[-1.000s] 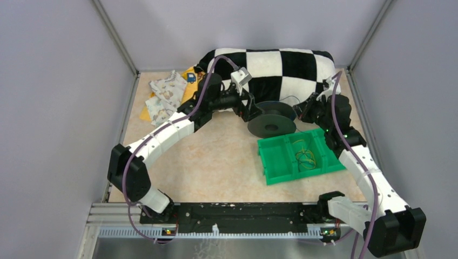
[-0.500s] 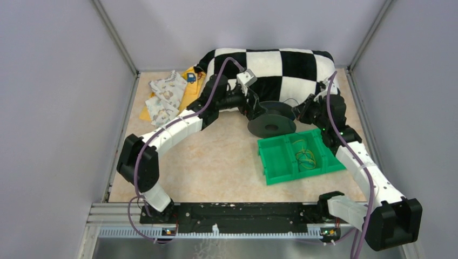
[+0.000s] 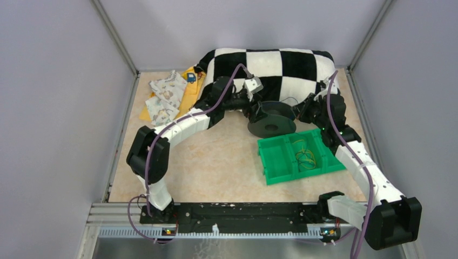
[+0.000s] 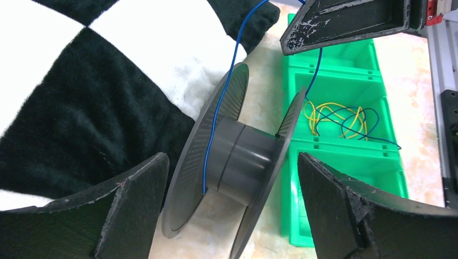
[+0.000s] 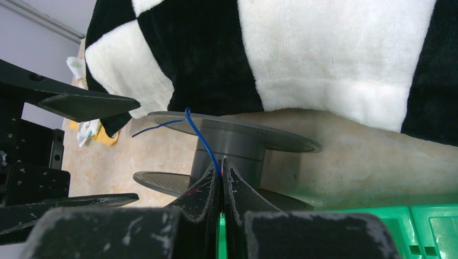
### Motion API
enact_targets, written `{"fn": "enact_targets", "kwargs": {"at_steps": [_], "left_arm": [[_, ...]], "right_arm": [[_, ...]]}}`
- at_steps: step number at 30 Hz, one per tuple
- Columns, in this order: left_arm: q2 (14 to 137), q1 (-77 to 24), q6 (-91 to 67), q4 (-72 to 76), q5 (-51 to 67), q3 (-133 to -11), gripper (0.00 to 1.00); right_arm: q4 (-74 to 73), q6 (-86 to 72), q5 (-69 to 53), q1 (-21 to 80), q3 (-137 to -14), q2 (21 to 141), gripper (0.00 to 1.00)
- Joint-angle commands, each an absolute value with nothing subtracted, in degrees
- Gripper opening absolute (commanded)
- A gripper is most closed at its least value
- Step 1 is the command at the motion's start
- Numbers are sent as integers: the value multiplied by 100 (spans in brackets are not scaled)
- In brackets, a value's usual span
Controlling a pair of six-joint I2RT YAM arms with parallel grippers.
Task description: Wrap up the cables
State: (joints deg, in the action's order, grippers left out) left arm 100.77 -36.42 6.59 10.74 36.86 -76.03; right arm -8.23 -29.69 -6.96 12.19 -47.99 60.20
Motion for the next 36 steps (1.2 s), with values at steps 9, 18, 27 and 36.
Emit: {"fn": "enact_targets", "kwargs": {"at_steps": [9,18,27,36], "left_arm": [[10520,-3417,1300,1583,4541,-8307,87],[10431,-3197,1350,1133,5204,-8509,91],[10863,-3147,1684,1315,5225,-8871,87],[11251,-3091,1934,1150,5657,-9157,78]], "right_arm": [[-668,-2932,-845,1177,-4939,6051,0],[-785,-2848,-812,1182,-4943,6000,0],[-614,-3103,-774,1178,-4774,5972,0],[-554,-3173,-850,1178,-4792,5994,0]]}}
